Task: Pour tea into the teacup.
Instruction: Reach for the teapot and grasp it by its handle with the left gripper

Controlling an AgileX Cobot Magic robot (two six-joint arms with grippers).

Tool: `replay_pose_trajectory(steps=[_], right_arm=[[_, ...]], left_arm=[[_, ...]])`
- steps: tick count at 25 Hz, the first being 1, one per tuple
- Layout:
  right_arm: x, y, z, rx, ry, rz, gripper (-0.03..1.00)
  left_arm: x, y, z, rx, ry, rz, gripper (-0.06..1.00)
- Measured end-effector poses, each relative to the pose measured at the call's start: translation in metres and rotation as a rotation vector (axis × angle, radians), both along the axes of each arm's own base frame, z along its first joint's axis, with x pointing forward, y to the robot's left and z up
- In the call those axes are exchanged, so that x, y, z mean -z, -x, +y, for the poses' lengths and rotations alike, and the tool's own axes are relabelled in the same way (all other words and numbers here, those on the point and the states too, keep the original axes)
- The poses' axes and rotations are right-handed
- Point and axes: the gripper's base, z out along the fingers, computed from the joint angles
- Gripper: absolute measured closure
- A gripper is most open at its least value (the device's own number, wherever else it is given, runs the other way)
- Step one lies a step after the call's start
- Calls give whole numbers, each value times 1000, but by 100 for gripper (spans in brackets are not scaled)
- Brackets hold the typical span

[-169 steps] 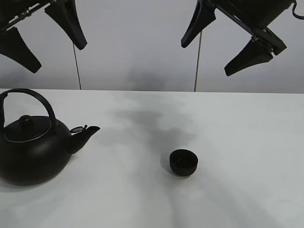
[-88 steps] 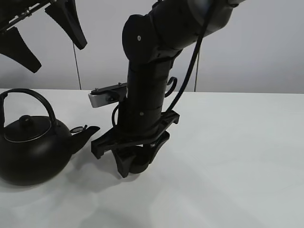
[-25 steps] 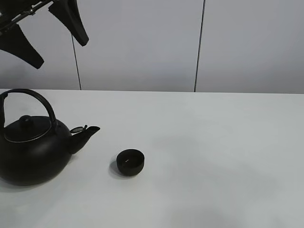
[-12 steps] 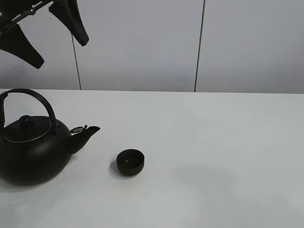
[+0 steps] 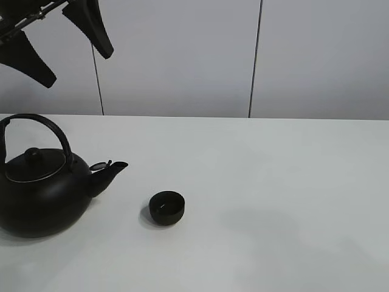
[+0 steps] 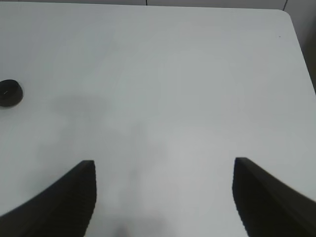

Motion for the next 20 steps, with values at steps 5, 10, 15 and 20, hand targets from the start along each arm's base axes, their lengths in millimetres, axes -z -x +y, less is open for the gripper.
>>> replay_pose_trajectory(steps=[5, 10, 15, 20], right_arm=[[0, 0, 0, 0, 0, 0, 44], [0, 0, 0, 0, 0, 0, 44], [0, 0, 0, 0, 0, 0, 44], [0, 0, 0, 0, 0, -1, 44]], left_arm=[[0, -1, 0, -5, 1, -10, 25], [-1, -3, 0, -19, 4, -35, 25], [-4, -11, 1, -31, 4, -130, 25], [-37, 10, -1, 50, -66, -493, 25]])
